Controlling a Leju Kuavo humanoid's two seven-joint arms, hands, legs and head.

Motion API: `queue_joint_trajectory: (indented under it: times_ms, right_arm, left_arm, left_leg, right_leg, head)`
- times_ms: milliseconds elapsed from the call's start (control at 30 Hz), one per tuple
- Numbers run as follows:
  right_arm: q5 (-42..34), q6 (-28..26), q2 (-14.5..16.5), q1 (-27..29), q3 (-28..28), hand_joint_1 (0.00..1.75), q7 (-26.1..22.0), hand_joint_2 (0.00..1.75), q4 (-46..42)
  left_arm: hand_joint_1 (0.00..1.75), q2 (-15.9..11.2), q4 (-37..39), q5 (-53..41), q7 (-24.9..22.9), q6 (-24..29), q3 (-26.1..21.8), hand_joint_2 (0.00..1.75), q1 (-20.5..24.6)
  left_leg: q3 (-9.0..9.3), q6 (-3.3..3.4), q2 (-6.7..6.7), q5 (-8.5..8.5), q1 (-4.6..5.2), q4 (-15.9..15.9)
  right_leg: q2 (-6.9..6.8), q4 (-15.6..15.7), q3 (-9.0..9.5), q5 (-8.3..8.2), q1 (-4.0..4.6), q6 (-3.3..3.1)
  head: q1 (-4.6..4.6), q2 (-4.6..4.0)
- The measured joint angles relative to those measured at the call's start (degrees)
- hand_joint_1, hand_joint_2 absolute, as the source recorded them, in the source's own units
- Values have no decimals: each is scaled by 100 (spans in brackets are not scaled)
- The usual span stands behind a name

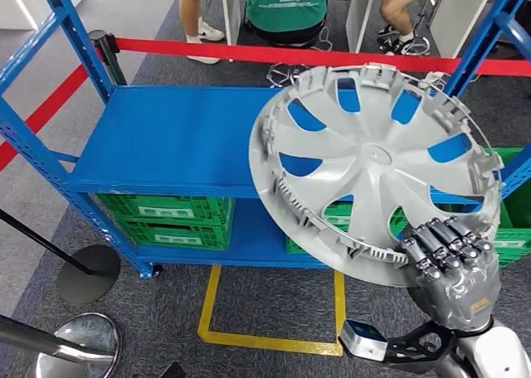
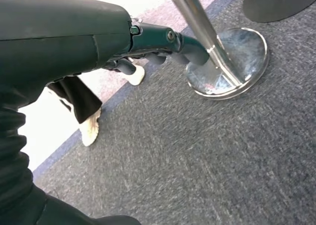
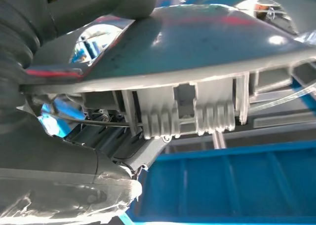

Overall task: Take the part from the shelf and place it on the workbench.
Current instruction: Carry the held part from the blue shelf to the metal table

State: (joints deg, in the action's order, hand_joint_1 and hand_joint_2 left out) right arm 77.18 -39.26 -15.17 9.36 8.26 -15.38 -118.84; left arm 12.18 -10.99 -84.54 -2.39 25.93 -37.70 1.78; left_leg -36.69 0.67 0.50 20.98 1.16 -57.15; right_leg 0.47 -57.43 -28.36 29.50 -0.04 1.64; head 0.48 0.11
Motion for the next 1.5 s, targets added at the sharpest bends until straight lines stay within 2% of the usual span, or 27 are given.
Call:
queue_joint_trajectory:
  times_ms: [67, 133, 167, 233, 300, 367, 400, 433, 500, 567, 633, 667, 700, 767, 833, 900, 933, 1000, 1067, 1167, 1200, 1233, 1267, 1333, 1400, 1433, 1500]
  right_arm:
    - [54, 1, -112, 7, 3, 175, 63, 175, 16]
    - [66, 1, -182, 11, 5, 175, 81, 175, 22]
    - [71, 1, -208, 14, 7, 175, 82, 175, 27]
    - [75, 0, -254, 22, 7, 175, 82, 175, 41]
    - [79, 0, -290, 31, 12, 175, 82, 175, 47]
    - [91, -1, -328, 36, 22, 175, 84, 175, 43]
    - [149, -2, -348, 38, 26, 175, 113, 175, 40]
    - [299, -3, -374, 46, 30, 175, 198, 175, 32]
    - [788, -4, -472, 101, 31, 175, 511, 175, -6]
    - [1145, -4, -627, 192, 5, 175, 743, 175, -67]
    - [1227, -4, -731, 265, -89, 175, 653, 175, -123]
    - [1239, -4, -748, 295, -166, 175, 521, 175, -150]
    - [1247, -4, -753, 331, -256, 175, 382, 175, -171]
    - [1250, -4, -754, 405, -437, 175, 159, 175, -204]
    - [1250, -4, -762, 464, -587, 175, 85, 175, -218]
    - [1250, -4, -783, 508, -690, 175, 85, 175, -230]
    - [1250, -4, -793, 531, -725, 175, 85, 175, -239]
    - [1252, -5, -803, 578, -781, 175, 84, 175, -255]
    - [1254, -6, -807, 604, -824, 175, 85, 175, -263]
    - [1254, -6, -810, 647, -862, 175, 88, 175, -273]
    - [1254, -6, -811, 662, -872, 175, 89, 175, -273]
    - [1254, -6, -811, 674, -879, 175, 100, 175, -273]
    - [1254, -6, -811, 685, -885, 175, 115, 175, -273]
    - [1254, -6, -813, 706, -888, 175, 163, 175, -273]
    - [1254, -7, -825, 716, -886, 175, 219, 175, -274]
    - [1254, -7, -836, 715, -882, 175, 253, 175, -274]
    - [1255, -8, -855, 707, -856, 175, 329, 175, -268]
  left_arm:
    - [0, -2, 1, 0, -3, -1, 0, 175, -16]
    - [0, -2, 0, 0, -6, -1, 0, 175, -12]
    - [0, -2, 0, 0, -6, -1, 0, 175, -8]
    - [0, -1, -1, 0, -6, -1, 0, 175, -4]
    - [0, 0, -1, 0, -6, -1, 0, 175, 2]
    - [0, 8, -1, 0, -6, 0, 1, 175, 26]
    - [0, 13, -1, 0, -6, 2, 2, 175, 37]
    - [0, 17, -1, 0, -6, 6, 3, 175, 42]
    - [0, 17, -1, 0, -6, 21, 4, 175, 26]
    - [0, 2, -1, -1, -6, 32, -2, 175, -1]
    - [0, -12, 0, -2, -6, 34, -10, 175, -11]
    - [0, -13, 1, -2, -6, 34, -13, 175, -11]
    - [0, -12, 1, -2, -6, 34, -13, 175, -11]
    - [0, -11, 1, -3, -6, 34, -14, 175, -12]
    - [0, -10, 1, -1, -6, 32, -12, 175, -10]
    - [0, -7, 1, 2, -6, 30, -4, 175, -10]
    - [0, -6, 1, 2, -6, 30, -1, 175, -10]
    - [0, -10, 1, 2, -6, 30, 1, 175, -17]
    - [0, -13, 1, 2, -6, 30, 3, 175, -31]
    - [0, -12, 2, 2, -6, 30, 5, 175, -33]
    - [0, -13, 1, 2, -6, 30, 5, 175, -30]
    - [0, -13, 1, 2, -6, 30, 6, 175, -26]
    - [0, -14, 1, 2, -7, 30, 7, 175, -22]
    - [0, -13, 1, 2, -7, 30, 8, 175, -10]
    - [0, -11, 0, 4, -6, 29, 9, 175, 10]
    - [0, -10, 0, 5, -6, 27, 9, 175, 20]
    - [0, -14, 1, 9, -6, 18, 8, 175, 20]
  left_leg:
    - [-122, -87, 3, 346, -16, -251]
    - [-321, -167, 1, 928, -55, -926]
    - [-401, -195, 0, 1112, -75, -1295]
    - [-356, -230, -1, 1083, -113, -1631]
    - [72, -251, -2, 780, -150, -1200]
    - [664, -237, 13, 737, -168, -379]
    - [848, -205, 23, 785, -160, -81]
    - [925, -153, 33, 825, -134, 86]
    - [856, -30, 27, 744, -92, 142]
    - [744, 74, 6, 620, -79, 155]
    - [596, 139, -9, 491, -63, 153]
    - [511, 156, -14, 423, -48, 150]
    - [423, 164, -18, 355, -32, 147]
    - [253, 162, -24, 224, -8, 142]
    - [108, 139, -25, 99, 5, 131]
    - [25, 95, -24, -16, 19, 117]
    - [7, 70, -25, -68, 20, 115]
    - [-23, 14, -23, -152, 10, 118]
    - [-113, -64, -18, 108, -2, -49]
    - [-341, -166, -17, 1014, -51, -1022]
    - [-381, -187, -17, 1144, -68, -1363]
    - [-358, -202, -17, 1126, -83, -1572]
    - [-254, -212, -17, 996, -98, -1601]
    - [217, -212, -17, 708, -125, -1101]
    - [817, -181, -11, 727, -130, -248]
    - [991, -154, -6, 791, -119, 43]
    - [1017, -64, -5, 809, -87, 241]
  right_leg:
    - [-15, 16, -100, -137, -25, -93]
    - [-18, 11, -255, -281, -32, -126]
    - [-18, 6, -343, -349, -32, -123]
    - [-24, -9, -515, -469, -35, -98]
    - [-27, -37, -670, -577, -43, -47]
    - [-27, -71, -782, -669, -40, 21]
    - [-32, -75, -813, -721, -40, 57]
    - [-38, -64, -837, -779, -51, 93]
    - [-47, -39, -877, -857, -98, 164]
    - [-46, -235, -988, -568, -125, 210]
    - [-45, -883, -1168, 40, -115, 224]
    - [-43, -1278, -1236, 268, -107, 224]
    - [-43, -1580, -1250, 359, -98, 218]
    - [-43, -1659, -1033, 170, -79, 192]
    - [-44, -974, -435, -39, -55, 161]
    - [-39, -110, 161, 67, -27, 127]
    - [-36, 124, 291, 150, -12, 108]
    - [-39, 180, 241, 111, -6, 43]
    - [-50, 175, 123, -13, -26, -51]
    - [-58, 168, -105, -247, -34, -114]
    - [-58, 157, -200, -321, -33, -112]
    - [-60, 142, -300, -390, -32, -104]
    - [-62, 122, -397, -451, -32, -89]
    - [-64, 80, -557, -551, -33, -45]
    - [-66, 23, -674, -639, -21, 16]
    - [-69, 5, -723, -695, -22, 48]
    - [-71, 2, -814, -810, -49, 116]
  head:
    - [-23, 0]
    - [-47, 0]
    - [-48, 0]
    - [-48, 0]
    - [-49, 0]
    - [-46, 0]
    - [-43, 0]
    - [-40, 0]
    - [-44, 0]
    - [-38, 0]
    - [-16, 0]
    - [-10, 0]
    - [-8, 0]
    - [-10, 0]
    - [-9, 0]
    - [-16, 0]
    - [-15, 0]
    - [-6, 0]
    - [-14, 0]
    - [-48, 0]
    - [-46, 0]
    - [-47, 0]
    - [-48, 0]
    - [-48, 0]
    - [-42, 0]
    - [-40, 0]
    - [-39, 0]
